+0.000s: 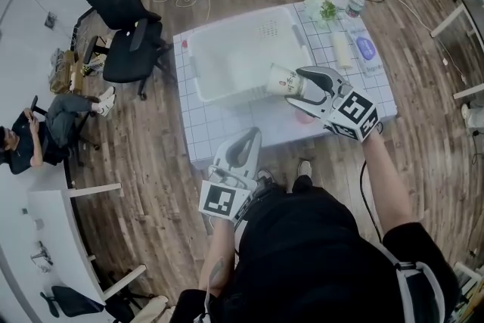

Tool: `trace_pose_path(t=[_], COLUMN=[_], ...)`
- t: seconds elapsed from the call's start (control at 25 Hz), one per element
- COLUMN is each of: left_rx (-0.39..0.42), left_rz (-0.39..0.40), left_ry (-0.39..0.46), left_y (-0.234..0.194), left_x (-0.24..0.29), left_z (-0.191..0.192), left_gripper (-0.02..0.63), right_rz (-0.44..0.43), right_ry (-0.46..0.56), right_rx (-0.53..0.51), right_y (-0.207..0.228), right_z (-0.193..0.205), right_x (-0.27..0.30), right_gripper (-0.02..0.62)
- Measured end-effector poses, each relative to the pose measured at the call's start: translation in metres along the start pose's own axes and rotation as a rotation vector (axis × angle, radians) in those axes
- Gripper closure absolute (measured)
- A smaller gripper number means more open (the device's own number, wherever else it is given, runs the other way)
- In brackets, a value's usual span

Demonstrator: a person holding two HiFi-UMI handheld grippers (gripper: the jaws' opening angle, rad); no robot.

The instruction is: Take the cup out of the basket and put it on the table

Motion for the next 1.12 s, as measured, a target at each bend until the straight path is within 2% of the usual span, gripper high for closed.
trace_pose_path(t=[0.24,0.44,0.56,0.72,0.92,1.12], left_rx=[-0.016,-0.007,-0.036,-0.036,-0.042,-0.043], left_rz=[0.000,0.011,0.003,0.015,0.002,0.015], left_ry=[0.015,-0.005,0.004,0.024,0.007,0.024], left_y=[0.007,0.014,0.018,0.024,0.029,0.036], left_x=[0.001,-0.001,-0.002,-0.006,-0.009,-0.009], left_z=[-0.005,-0.003,-0.004,-0.002,-0.001,-0.004], left_gripper=[0.597,0.597,0.597,0.597,0.597,0.597], right_rz=[-0.029,-0.020,-0.016,-0.023,-0.033,-0.044], right_ry=[0.172,0.304,0.360,0.410,0.425,0.443], right_rx=[0.150,0.190,0.219,0.249,0.281,0.302], right_y=[-0.022,-0.043,-0.056,-0.075,-0.092,-0.096], right_z=[-0.014,-0.031,-0.036,-0.039,-0.034,-0.035], right_x=[-0.030,-0.053,-0.062,-0.076,-0.087,-0.090], right_gripper=[0.313,0.313,0.313,0.313,0.313,0.313])
Point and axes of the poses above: the fingertips, and each gripper's own axes: x forward along the fingers, y to its right, z out of its underside, the point moved 1 cm from there along -x, backward along the fingers, and after that the axes turned 12 degrees about y, right-handed, at the moved point
